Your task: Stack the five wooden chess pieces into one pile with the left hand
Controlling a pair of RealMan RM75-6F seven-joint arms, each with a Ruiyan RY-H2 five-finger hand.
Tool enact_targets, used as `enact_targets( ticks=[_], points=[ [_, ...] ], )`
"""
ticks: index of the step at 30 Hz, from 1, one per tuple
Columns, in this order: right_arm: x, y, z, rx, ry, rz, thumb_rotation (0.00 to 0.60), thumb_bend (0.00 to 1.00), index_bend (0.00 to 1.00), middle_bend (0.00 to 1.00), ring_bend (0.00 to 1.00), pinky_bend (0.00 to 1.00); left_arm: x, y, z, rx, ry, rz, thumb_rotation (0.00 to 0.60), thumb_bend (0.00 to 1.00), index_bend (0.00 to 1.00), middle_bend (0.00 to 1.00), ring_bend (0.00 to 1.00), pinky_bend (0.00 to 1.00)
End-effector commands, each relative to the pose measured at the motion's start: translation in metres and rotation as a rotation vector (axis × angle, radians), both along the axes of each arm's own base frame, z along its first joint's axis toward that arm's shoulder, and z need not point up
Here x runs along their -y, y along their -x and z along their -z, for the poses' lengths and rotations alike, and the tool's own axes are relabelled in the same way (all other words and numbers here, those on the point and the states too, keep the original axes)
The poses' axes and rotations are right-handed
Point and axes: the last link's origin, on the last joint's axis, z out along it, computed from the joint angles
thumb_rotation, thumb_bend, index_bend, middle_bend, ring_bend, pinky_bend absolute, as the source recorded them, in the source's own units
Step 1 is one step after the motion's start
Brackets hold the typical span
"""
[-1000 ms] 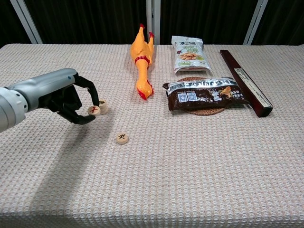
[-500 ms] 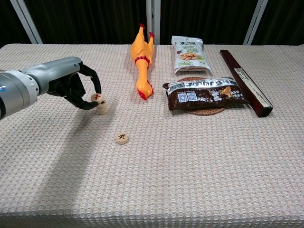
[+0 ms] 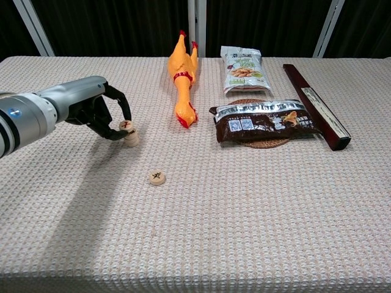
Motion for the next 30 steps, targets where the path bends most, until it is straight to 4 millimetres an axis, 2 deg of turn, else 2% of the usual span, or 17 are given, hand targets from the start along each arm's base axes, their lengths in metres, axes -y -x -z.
enact_targets(
  ticks=[1,30],
  points=[
    [0.0000,-0.0001,-0.0001,0.000,0.001,0.001,0.600,0.29,0.00,0.00,0.00,0.00,-0.0004,0.0000,0.0011,0.001,0.002,-0.001,0.600,0.29,0.49,1.00,1.00,1.00],
    [-0.0004,0.0003,-0.0008,0.001,0.002,0.003,0.600,0.29,0.00,0.00,0.00,0.00,-0.0021,0.0016,0.0053,0.003,0.004,0.001,0.600,0.29,0.47,1.00,1.00,1.00]
  ],
)
